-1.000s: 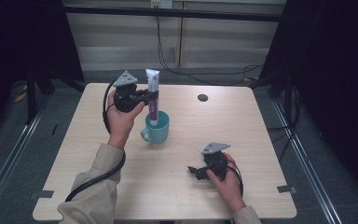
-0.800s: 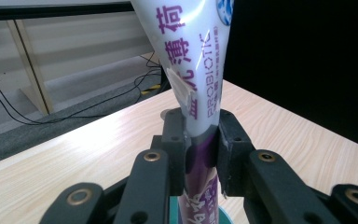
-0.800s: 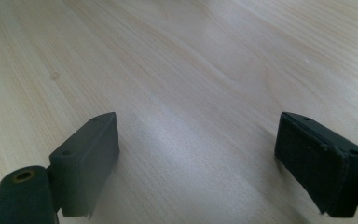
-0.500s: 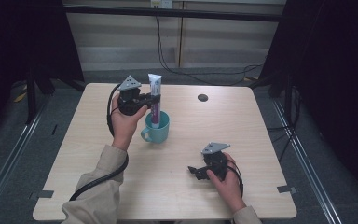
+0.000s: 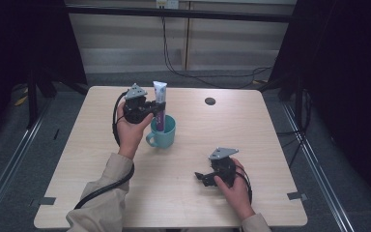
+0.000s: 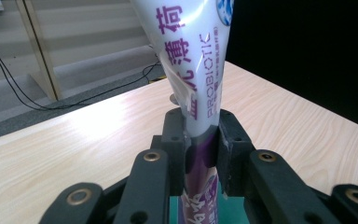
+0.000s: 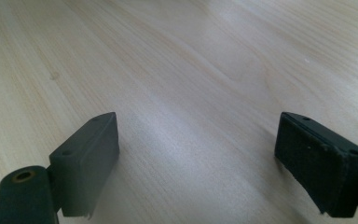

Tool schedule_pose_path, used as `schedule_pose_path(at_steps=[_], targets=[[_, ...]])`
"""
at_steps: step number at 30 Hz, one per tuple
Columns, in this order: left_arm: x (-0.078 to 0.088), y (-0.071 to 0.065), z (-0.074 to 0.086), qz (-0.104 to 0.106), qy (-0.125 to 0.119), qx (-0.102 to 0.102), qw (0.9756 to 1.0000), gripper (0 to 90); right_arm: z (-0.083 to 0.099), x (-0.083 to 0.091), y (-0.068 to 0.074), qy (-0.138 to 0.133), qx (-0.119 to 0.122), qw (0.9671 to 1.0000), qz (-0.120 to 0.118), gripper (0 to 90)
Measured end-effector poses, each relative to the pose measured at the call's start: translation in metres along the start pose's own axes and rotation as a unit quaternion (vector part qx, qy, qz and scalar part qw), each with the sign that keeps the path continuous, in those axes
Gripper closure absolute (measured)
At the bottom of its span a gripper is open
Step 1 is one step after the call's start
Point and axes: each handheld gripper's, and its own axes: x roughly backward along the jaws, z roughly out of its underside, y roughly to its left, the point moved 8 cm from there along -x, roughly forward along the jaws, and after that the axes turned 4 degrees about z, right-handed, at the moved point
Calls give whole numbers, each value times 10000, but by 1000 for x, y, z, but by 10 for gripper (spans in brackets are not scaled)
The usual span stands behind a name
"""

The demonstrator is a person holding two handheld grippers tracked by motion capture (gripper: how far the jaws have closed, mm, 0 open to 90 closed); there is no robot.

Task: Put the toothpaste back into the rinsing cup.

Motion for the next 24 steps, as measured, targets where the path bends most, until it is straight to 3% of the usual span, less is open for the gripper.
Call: schedule_pose_path(at_steps=[24], targets=[[-8,2,24,-73,205,68,9997,759,0,0,0,-5,8,10000,1,132]])
